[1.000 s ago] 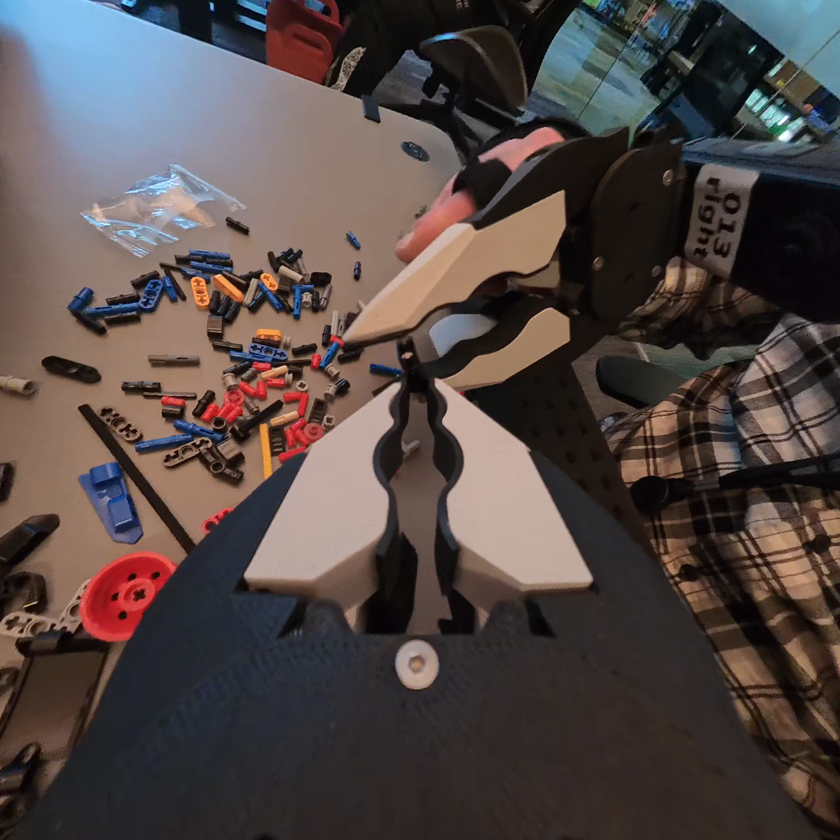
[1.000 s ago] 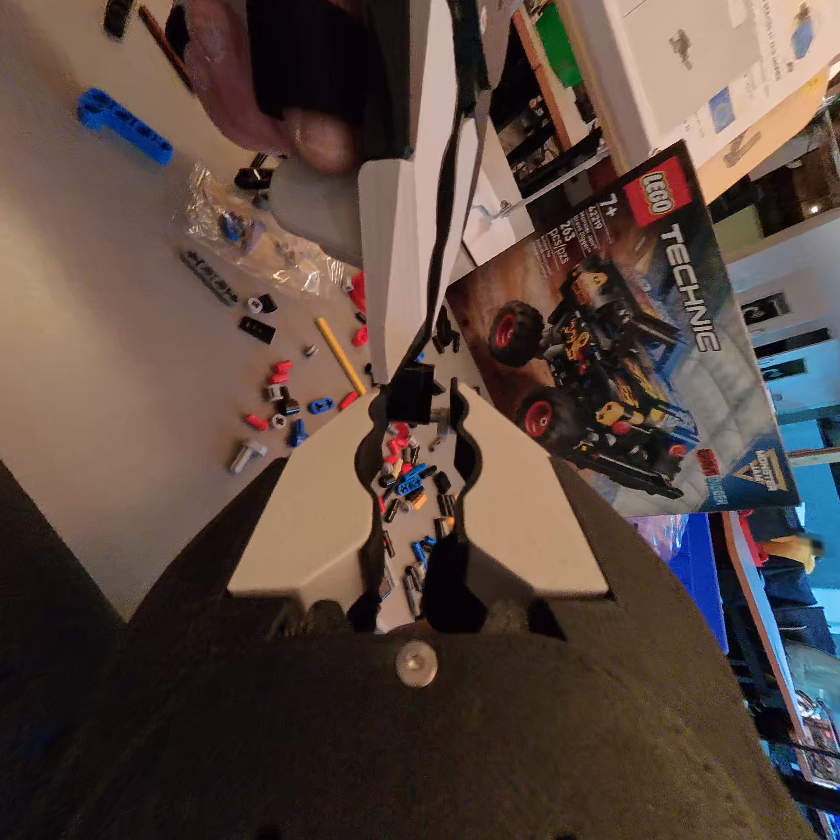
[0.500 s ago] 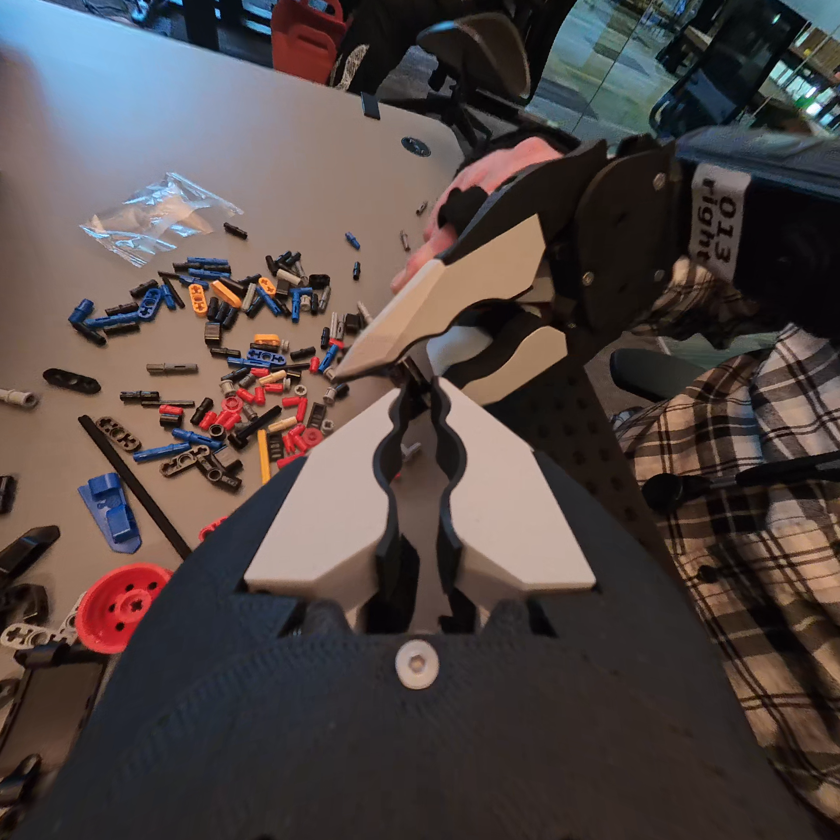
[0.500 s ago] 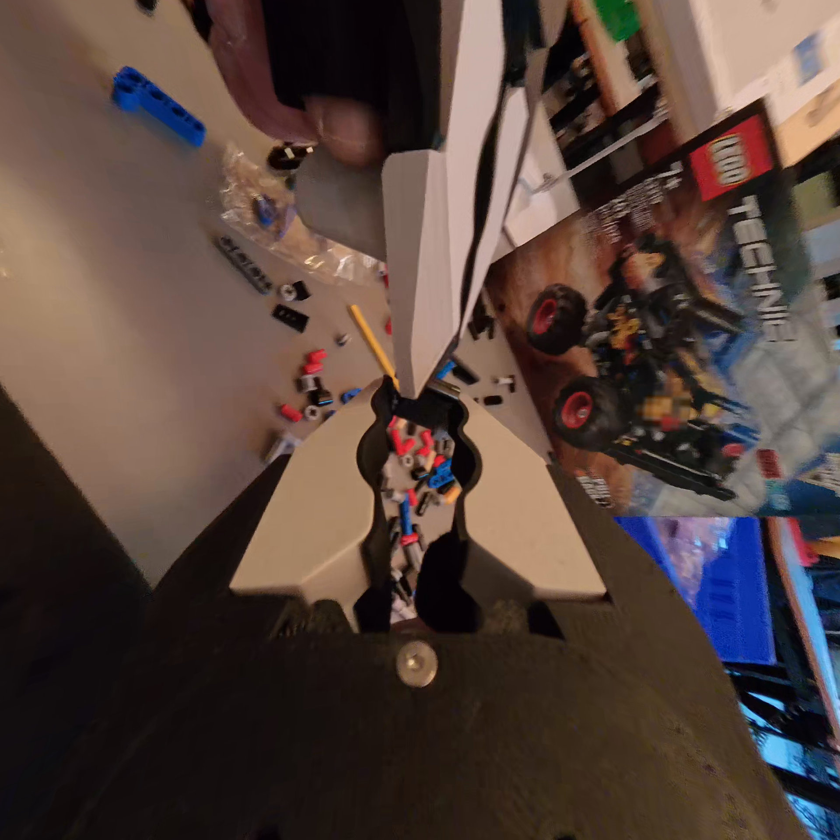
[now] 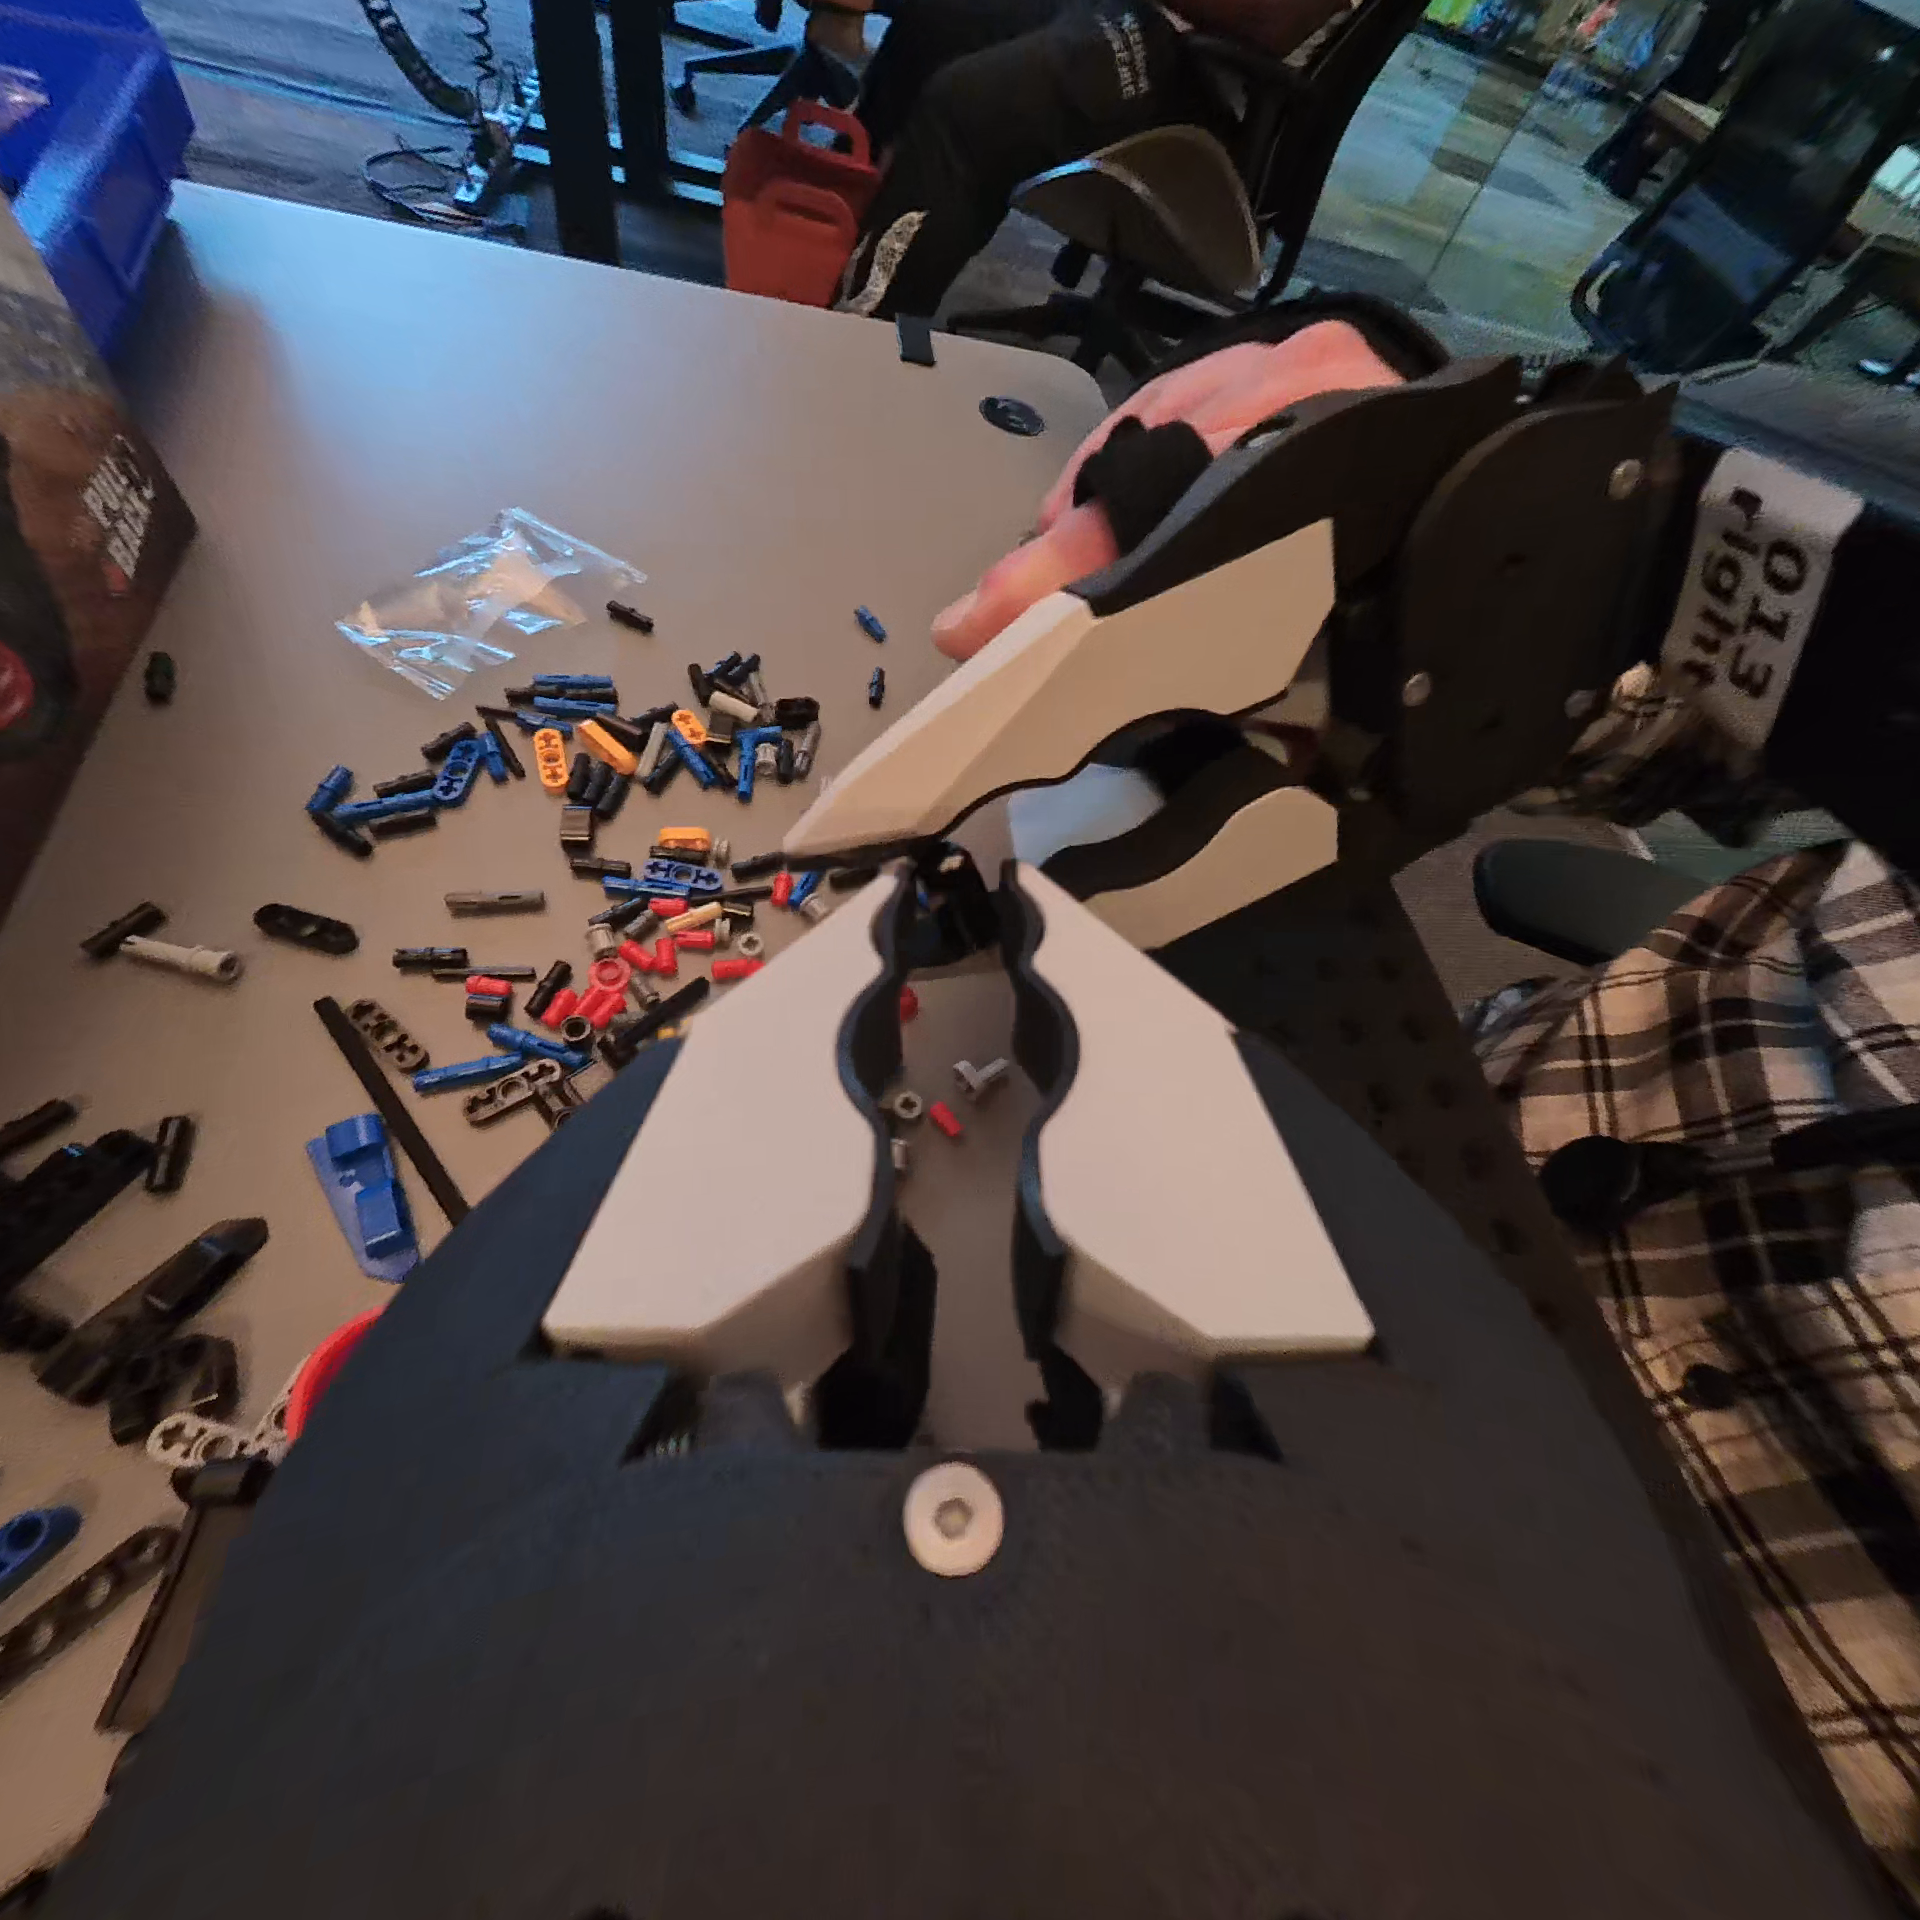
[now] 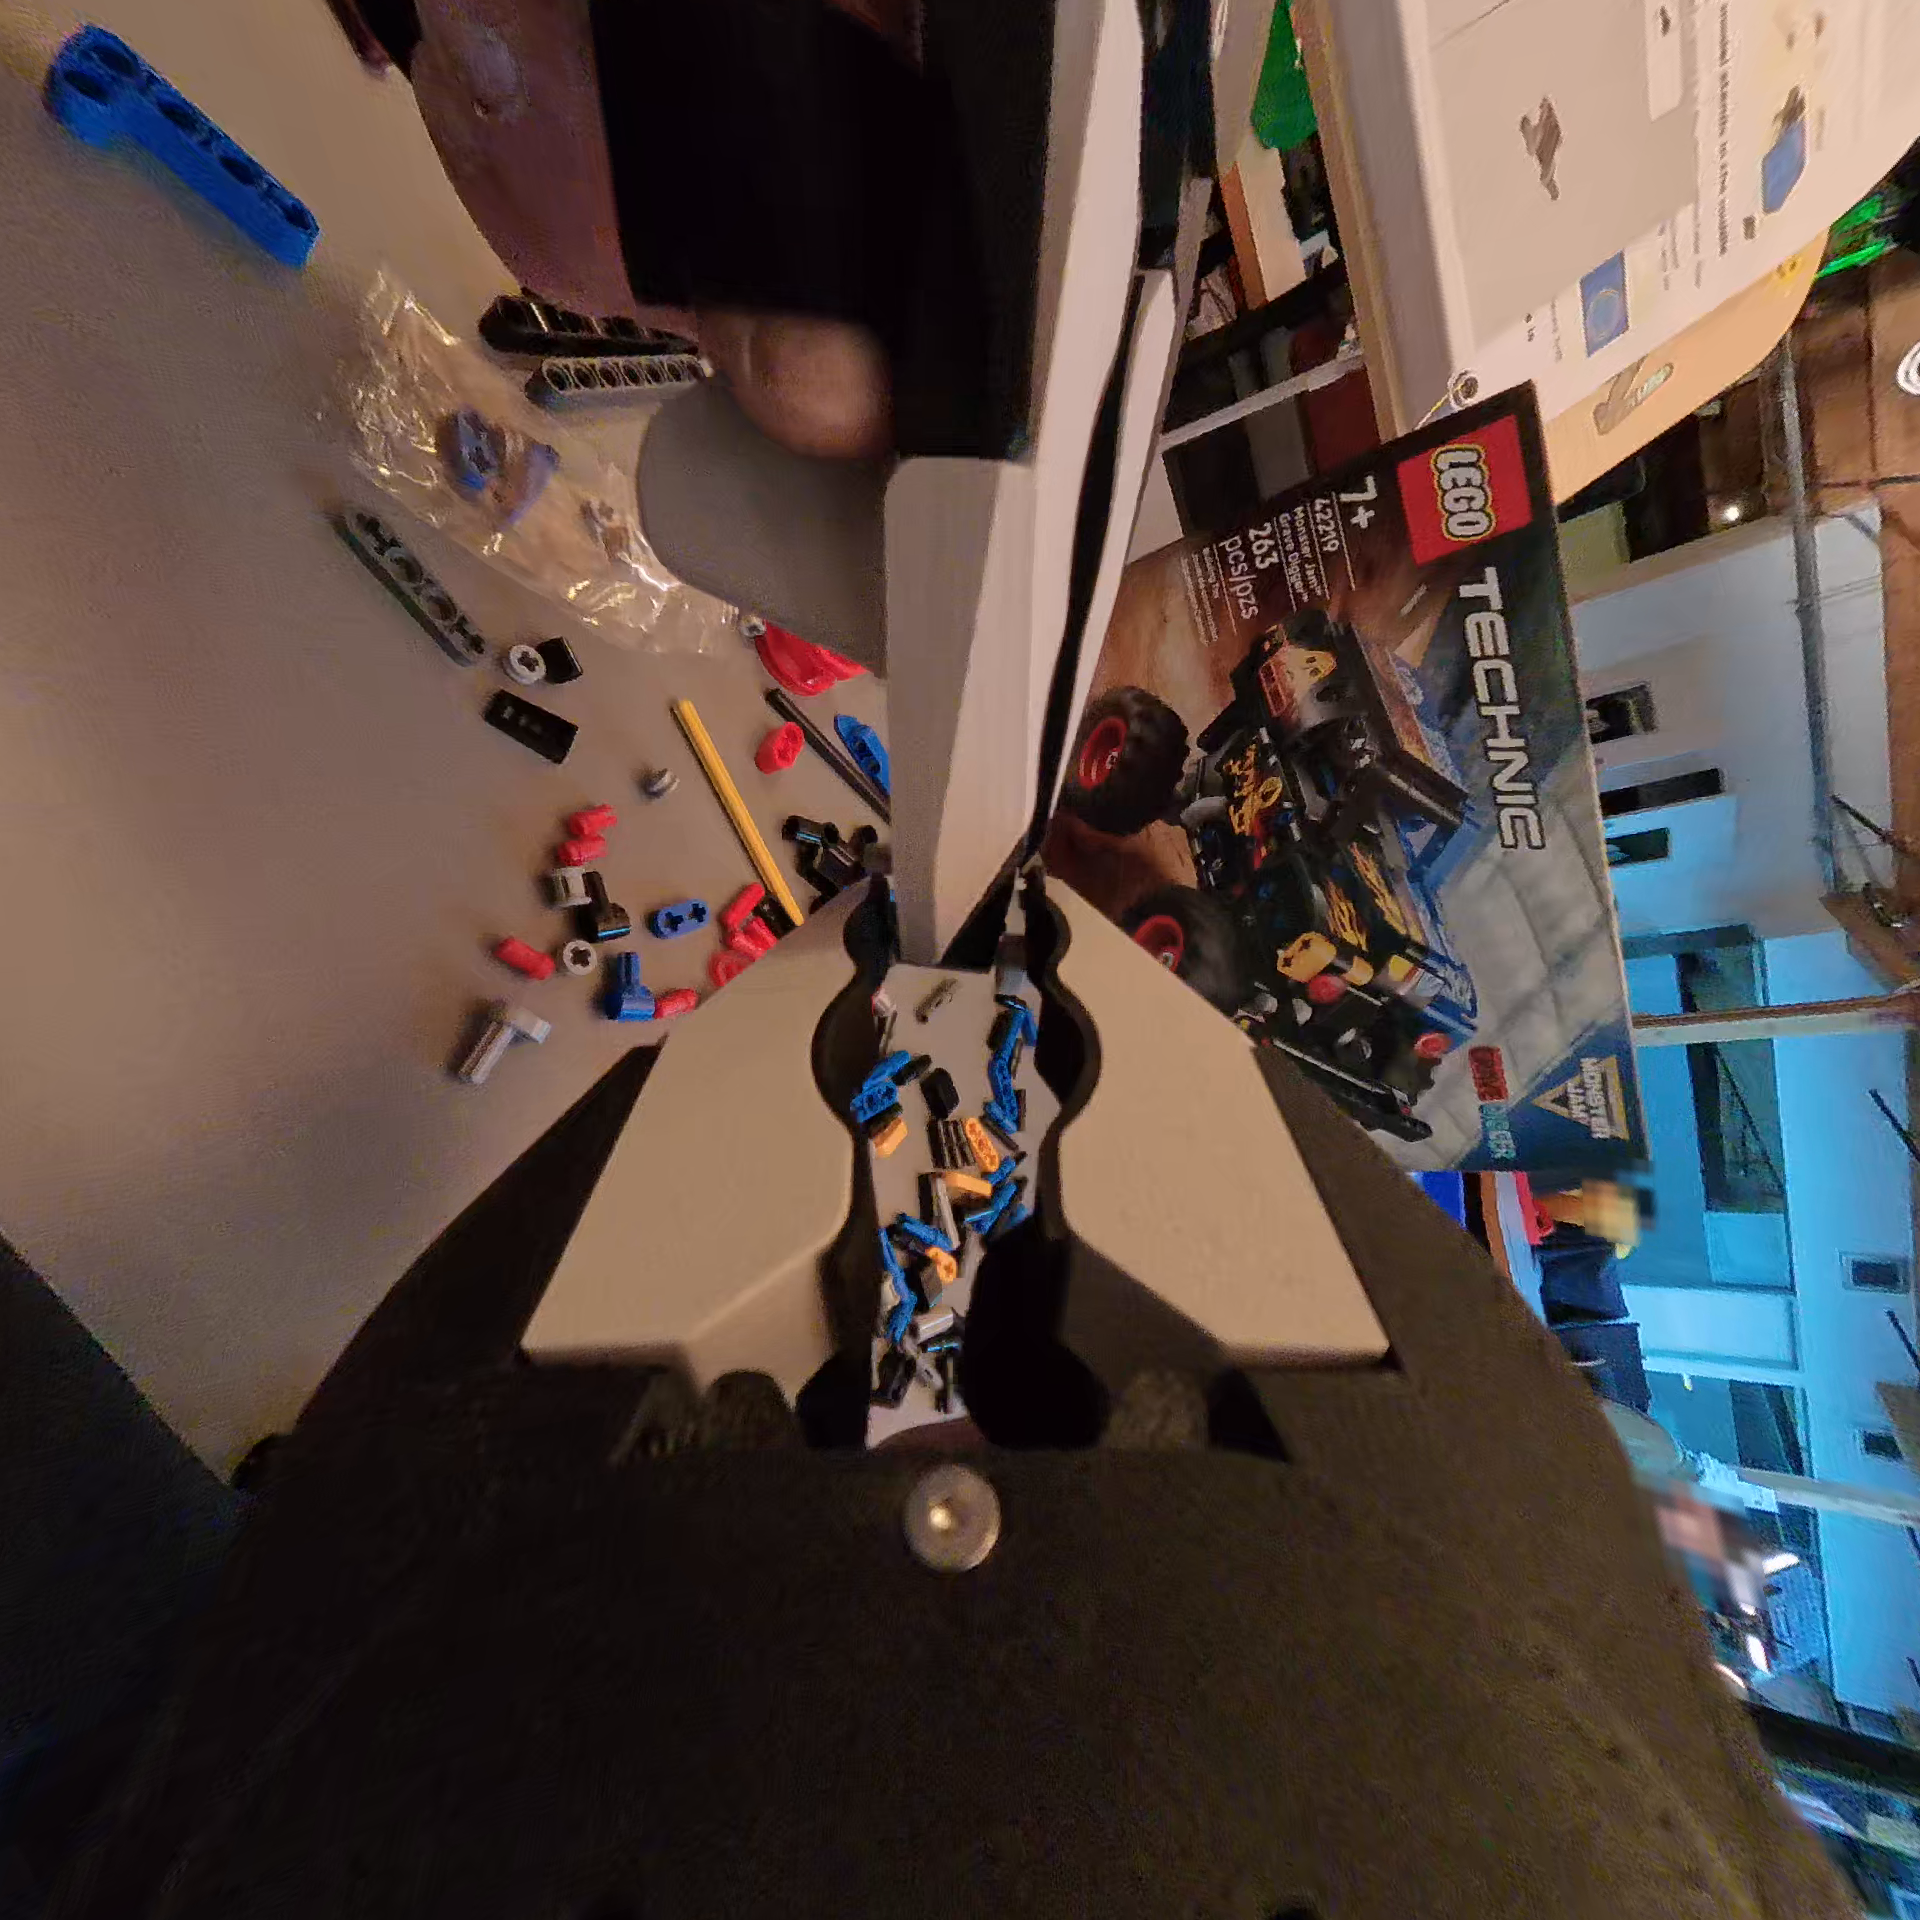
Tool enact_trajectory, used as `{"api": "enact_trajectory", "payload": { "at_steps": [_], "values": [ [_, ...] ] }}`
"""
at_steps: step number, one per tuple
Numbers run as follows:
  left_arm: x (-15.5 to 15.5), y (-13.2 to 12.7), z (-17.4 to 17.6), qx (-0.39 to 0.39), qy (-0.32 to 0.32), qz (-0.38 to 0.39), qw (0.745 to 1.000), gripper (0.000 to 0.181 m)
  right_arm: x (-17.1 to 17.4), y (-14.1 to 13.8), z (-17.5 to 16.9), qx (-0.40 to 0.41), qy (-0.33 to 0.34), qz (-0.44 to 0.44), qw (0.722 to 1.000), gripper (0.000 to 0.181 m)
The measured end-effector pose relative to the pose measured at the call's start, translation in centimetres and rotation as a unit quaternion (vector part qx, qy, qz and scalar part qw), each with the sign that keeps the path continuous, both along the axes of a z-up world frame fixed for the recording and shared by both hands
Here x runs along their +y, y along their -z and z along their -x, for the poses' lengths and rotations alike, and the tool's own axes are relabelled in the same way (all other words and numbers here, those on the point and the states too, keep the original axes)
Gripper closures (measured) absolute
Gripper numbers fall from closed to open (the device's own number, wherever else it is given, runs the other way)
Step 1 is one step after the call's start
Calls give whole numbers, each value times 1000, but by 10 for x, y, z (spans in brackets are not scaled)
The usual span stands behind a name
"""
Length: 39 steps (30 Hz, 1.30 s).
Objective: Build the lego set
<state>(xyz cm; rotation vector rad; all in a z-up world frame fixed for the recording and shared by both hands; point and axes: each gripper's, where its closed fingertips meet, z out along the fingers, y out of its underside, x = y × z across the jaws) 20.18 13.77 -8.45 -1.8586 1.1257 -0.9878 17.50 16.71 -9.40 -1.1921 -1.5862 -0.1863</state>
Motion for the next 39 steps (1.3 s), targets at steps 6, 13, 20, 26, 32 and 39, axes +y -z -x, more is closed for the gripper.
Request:
{"api": "enact_trajectory", "payload": {
  "at_steps": [6, 13, 20, 26, 32, 39],
  "values": [
    [1, -5, 3, -32, 0, 20, 999, 174, -3, -9, 2, 41, -12, 10, 999, 156],
    [0, -19, 5, -84, 11, 32, 996, 176, -8, -26, 4, 87, -23, 8, 996, 155],
    [1, -21, 2, -95, 5, 32, 995, 176, -9, -27, 2, 96, -23, 5, 995, 157],
    [7, -18, 4, -116, -15, 47, 992, 176, -5, -23, 4, 81, -7, -13, 997, 158],
    [10, -24, 11, -127, -17, 58, 990, 176, -4, -28, 10, 103, -22, 1, 994, 158],
    [17, -40, 19, -178, -35, 80, 980, 176, -5, -46, 14, 118, -35, -11, 992, 146]
  ]
}}
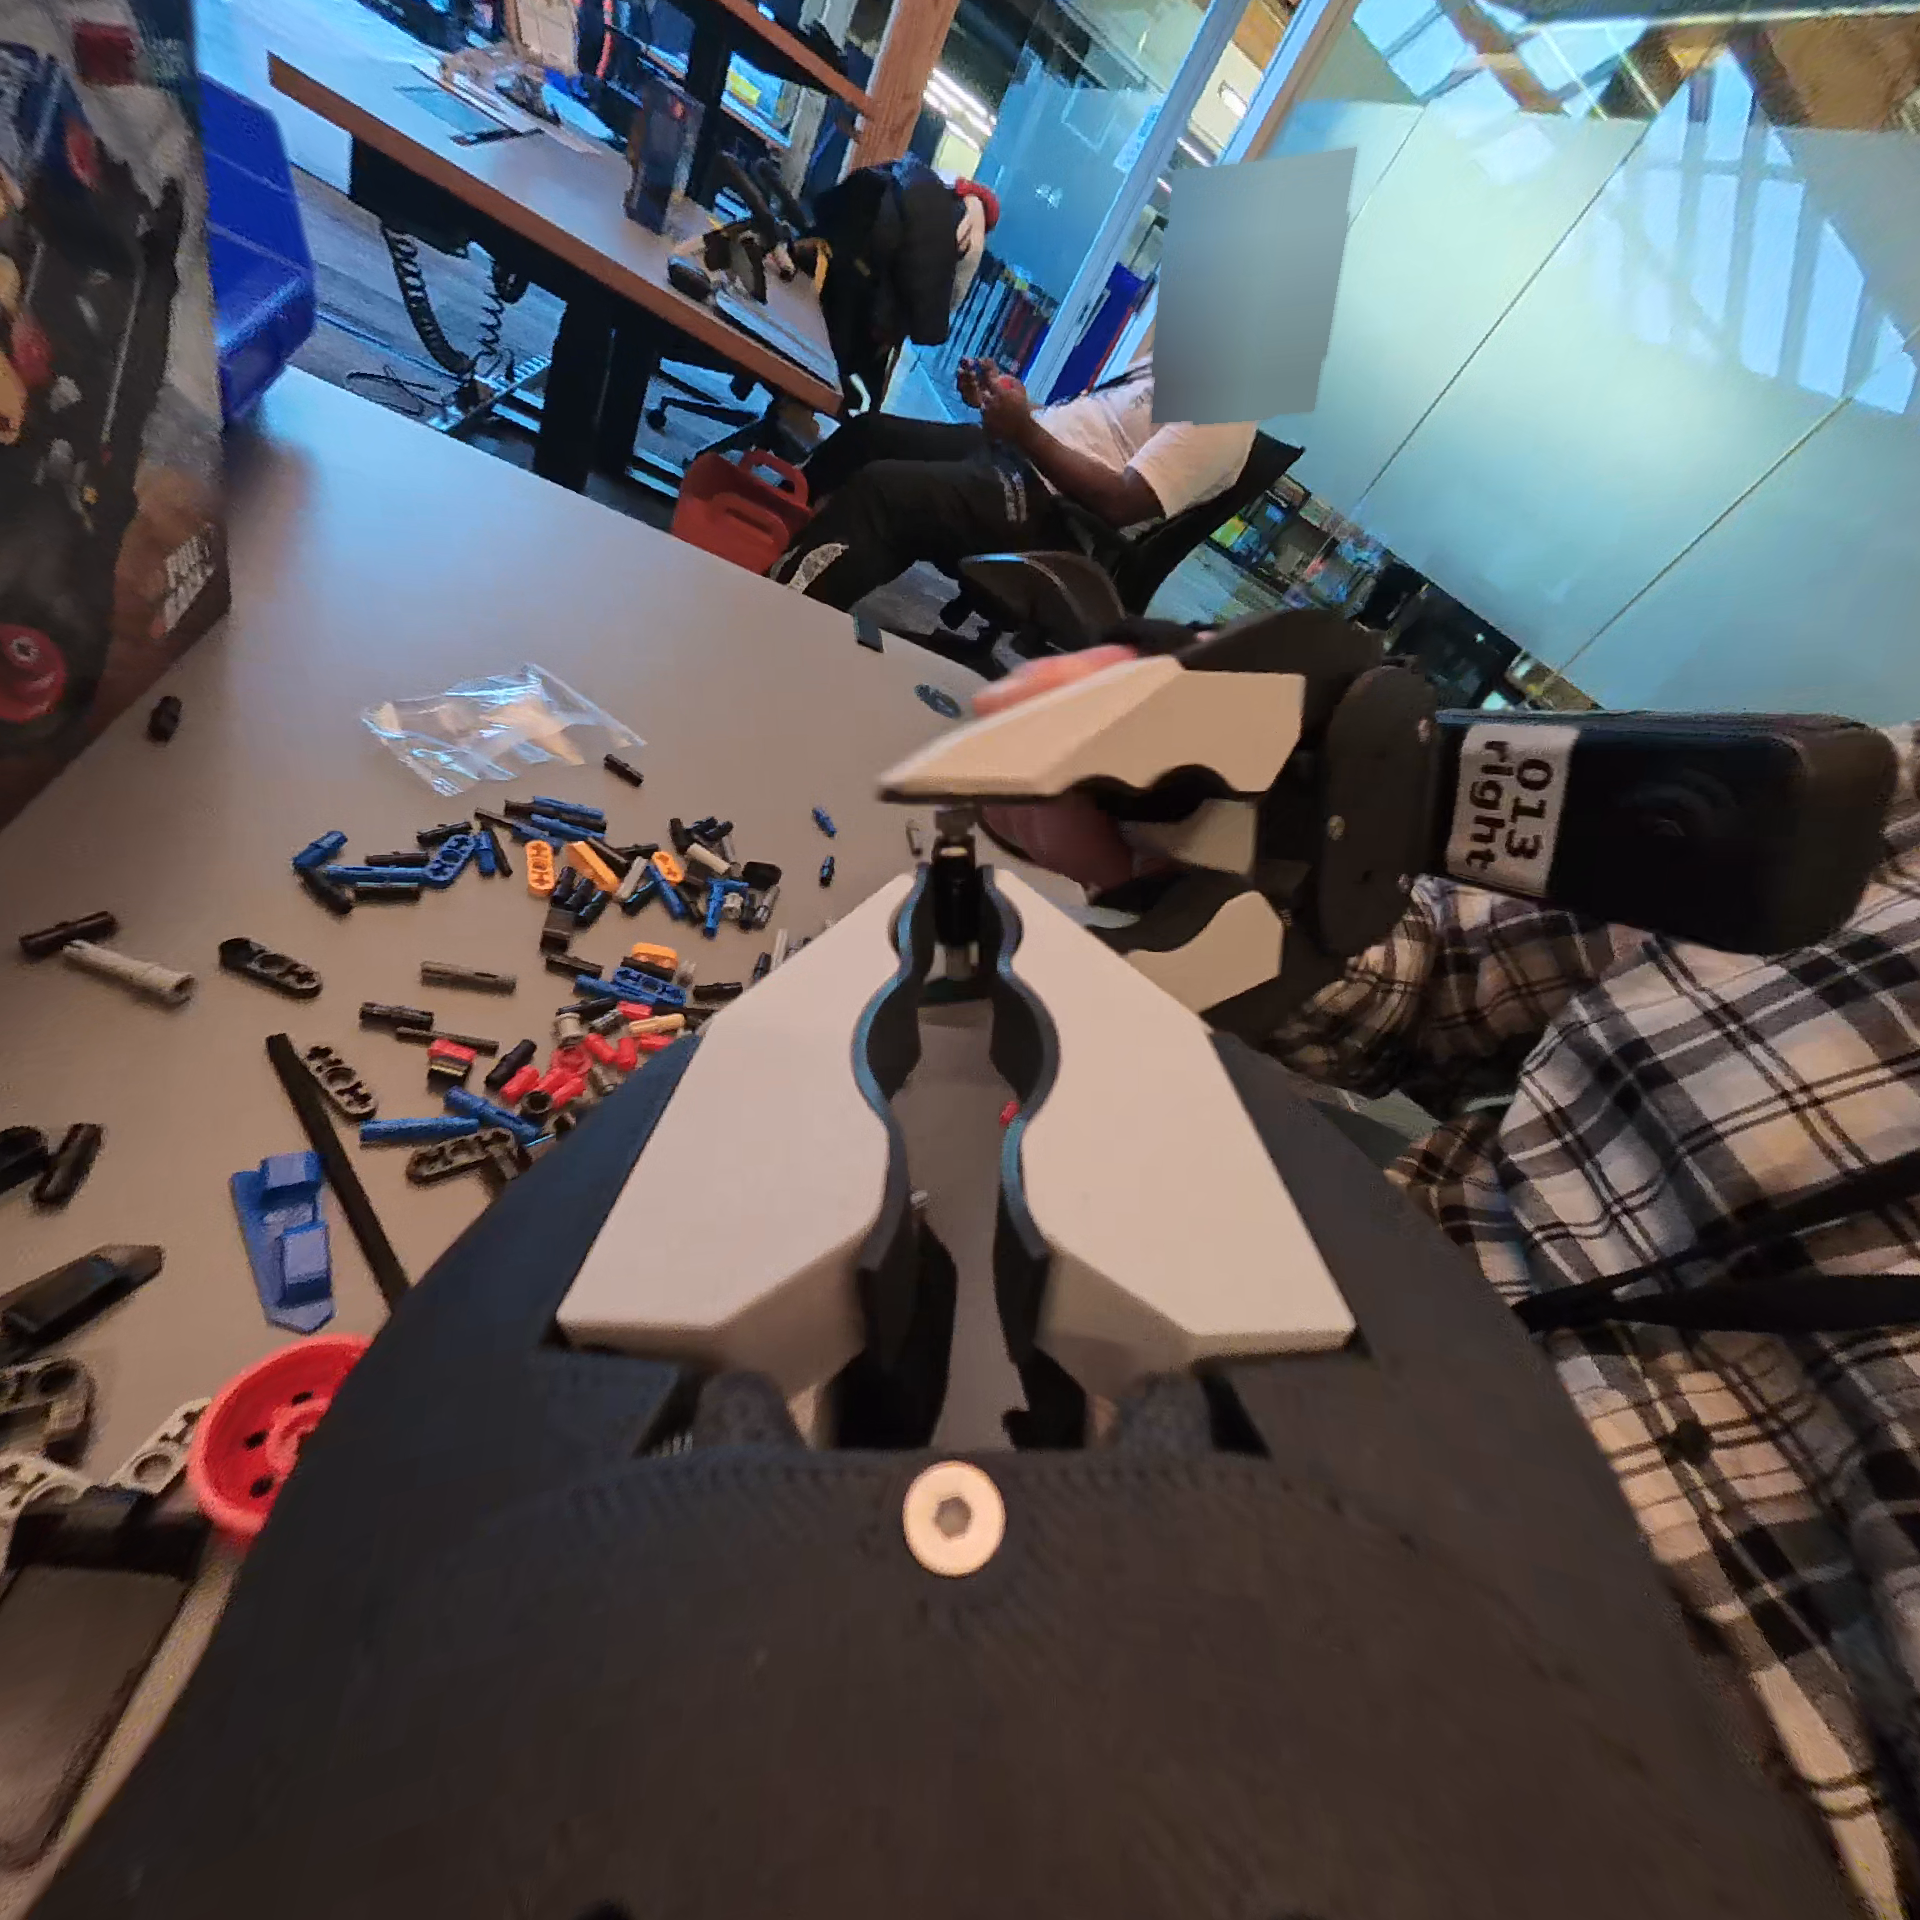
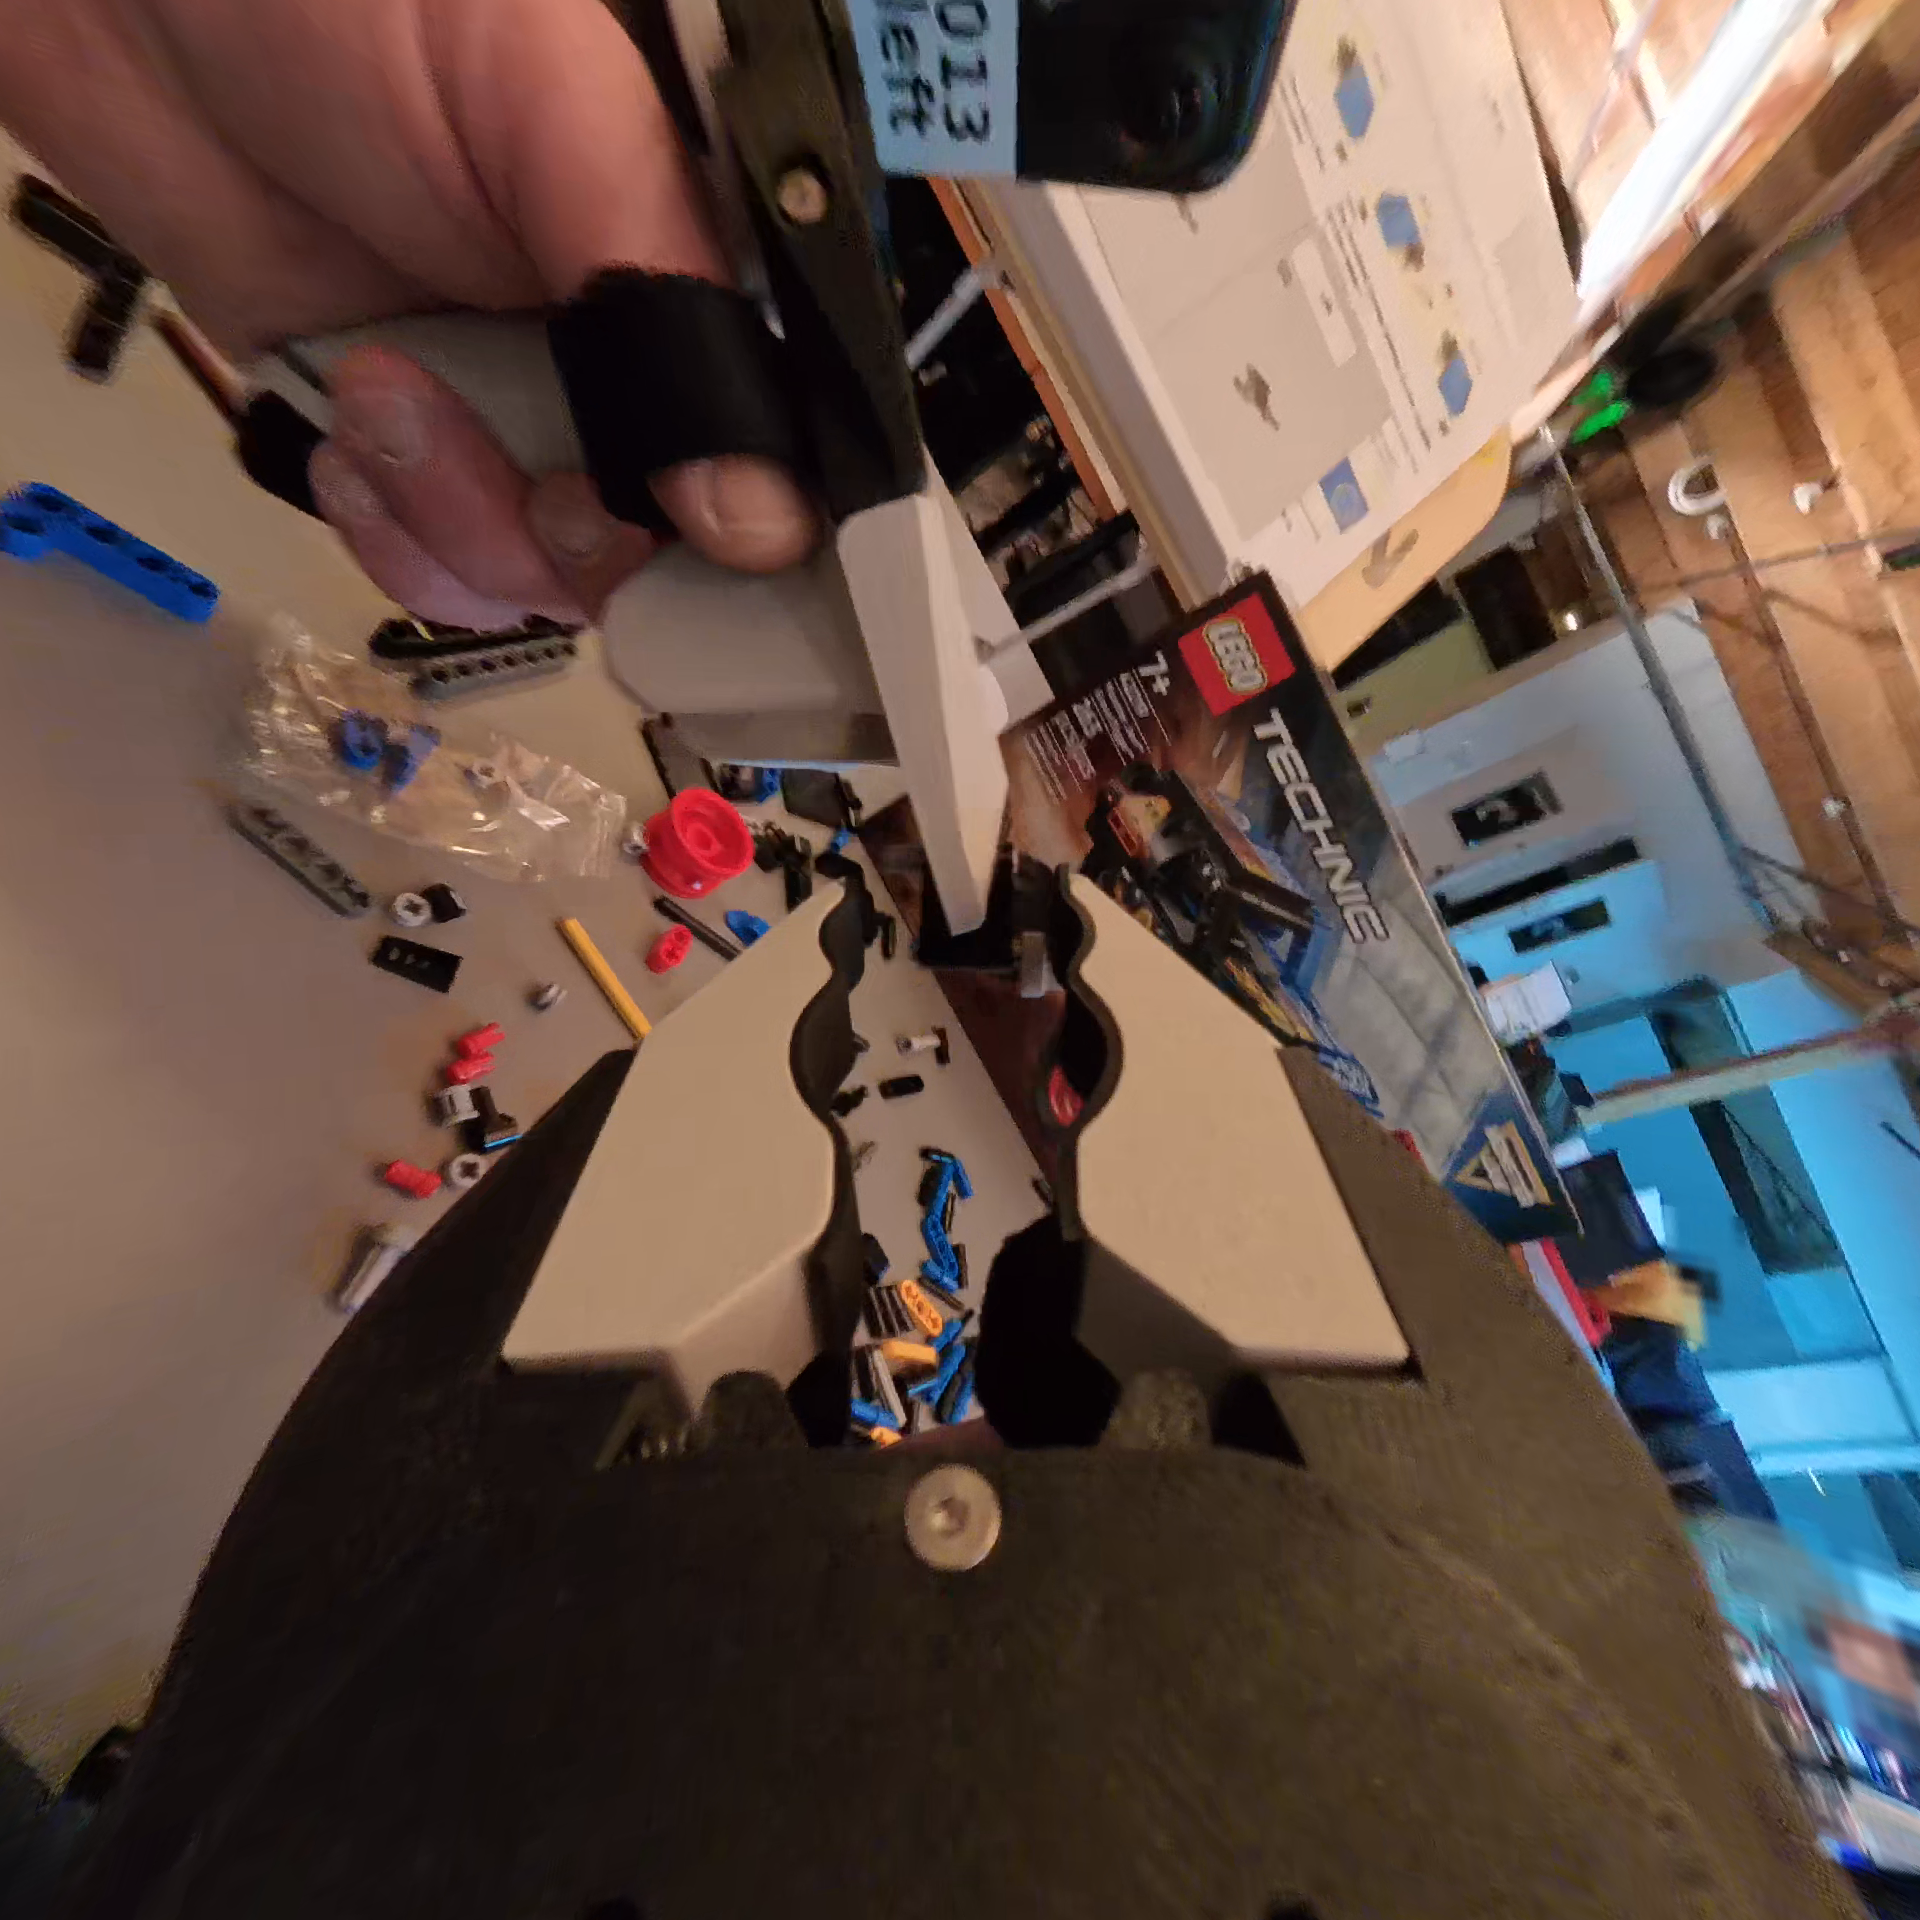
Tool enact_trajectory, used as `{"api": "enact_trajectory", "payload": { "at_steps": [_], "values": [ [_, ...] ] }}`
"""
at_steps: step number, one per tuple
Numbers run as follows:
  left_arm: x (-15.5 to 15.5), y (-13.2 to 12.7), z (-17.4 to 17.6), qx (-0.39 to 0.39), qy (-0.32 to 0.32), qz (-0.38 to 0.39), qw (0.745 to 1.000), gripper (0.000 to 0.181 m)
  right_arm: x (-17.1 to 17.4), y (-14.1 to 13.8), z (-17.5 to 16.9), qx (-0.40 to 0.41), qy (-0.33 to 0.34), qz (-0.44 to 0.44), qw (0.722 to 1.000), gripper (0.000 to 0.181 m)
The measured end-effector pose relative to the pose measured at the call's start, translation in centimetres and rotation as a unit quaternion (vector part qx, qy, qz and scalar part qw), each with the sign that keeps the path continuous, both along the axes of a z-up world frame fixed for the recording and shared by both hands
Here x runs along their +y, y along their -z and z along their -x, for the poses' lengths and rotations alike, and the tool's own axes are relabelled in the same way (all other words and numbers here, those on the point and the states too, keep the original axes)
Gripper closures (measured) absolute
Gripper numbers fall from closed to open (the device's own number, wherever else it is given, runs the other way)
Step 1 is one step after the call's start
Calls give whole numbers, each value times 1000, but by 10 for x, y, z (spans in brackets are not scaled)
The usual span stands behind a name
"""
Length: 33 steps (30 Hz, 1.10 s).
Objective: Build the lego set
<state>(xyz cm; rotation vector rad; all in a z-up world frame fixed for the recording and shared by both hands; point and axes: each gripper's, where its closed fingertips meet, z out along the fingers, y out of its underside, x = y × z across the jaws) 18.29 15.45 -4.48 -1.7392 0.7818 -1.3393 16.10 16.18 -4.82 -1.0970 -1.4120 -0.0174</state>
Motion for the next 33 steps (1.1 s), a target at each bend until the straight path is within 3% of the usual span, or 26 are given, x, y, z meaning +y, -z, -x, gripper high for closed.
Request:
{"api": "enact_trajectory", "payload": {
  "at_steps": [4, 7, 14, 33],
  "values": [
    [2, -6, 6, -21, 4, 16, 1000, 176, -4, -13, -12, 35, -8, 5, 999, 144],
    [-1, -7, 2, -27, 11, 19, 999, 176, 4, -7, -18, 15, 9, 9, 1000, 130],
    [-3, -5, -1, -21, 18, 24, 999, 176, 1, -9, -17, -2, -4, -38, 999, 147],
    [0, 0, -3, -7, 2, 21, 1000, 176, 2, -4, -17, -49, 18, -54, 997, 150]
  ]
}}
